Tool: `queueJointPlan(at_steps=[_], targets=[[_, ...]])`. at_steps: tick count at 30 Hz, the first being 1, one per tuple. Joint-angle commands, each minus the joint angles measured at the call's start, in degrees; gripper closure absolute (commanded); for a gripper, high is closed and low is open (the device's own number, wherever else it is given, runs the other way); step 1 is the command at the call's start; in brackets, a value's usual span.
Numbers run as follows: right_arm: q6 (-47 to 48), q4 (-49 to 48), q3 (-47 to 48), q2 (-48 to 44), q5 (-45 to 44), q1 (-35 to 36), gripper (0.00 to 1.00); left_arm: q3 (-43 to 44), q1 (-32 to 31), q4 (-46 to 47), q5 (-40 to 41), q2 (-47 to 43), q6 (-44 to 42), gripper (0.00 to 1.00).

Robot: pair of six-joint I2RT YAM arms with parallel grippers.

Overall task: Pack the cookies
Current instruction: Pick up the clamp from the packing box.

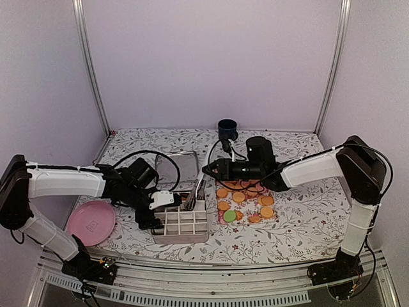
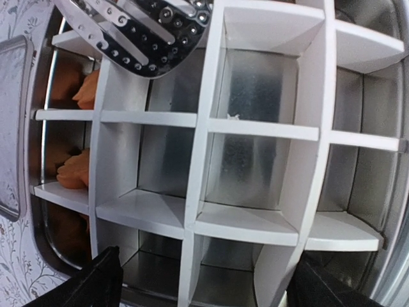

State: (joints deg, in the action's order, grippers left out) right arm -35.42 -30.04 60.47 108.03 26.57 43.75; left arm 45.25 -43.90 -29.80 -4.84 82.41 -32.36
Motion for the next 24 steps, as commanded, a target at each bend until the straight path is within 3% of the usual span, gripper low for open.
queueJointPlan(at_steps=[1,19,22,24], targets=[[-1.0,-2.1,1.3,2.0,1.5,-0.3,0.59,-0.4,-0.8,0.4,1.5,0.3,-0.2,0.12],[-2.9,-3.6,5.7,4.8,2.1,0.9,0.73,-0.5,-0.9,0.4,2.3,0.0,-1.0,0.12],[-2.9,-3.5,6.3,5.2,1.6,1.2,0.79,-0.8,-0.9,0.4,2.4,-0.1,-1.0,0.12],[-2.8,-3.5,6.4,5.2,1.4,1.2,0.89,-0.9,-0.8,0.4,2.5,-0.1,-1.1,0.12]])
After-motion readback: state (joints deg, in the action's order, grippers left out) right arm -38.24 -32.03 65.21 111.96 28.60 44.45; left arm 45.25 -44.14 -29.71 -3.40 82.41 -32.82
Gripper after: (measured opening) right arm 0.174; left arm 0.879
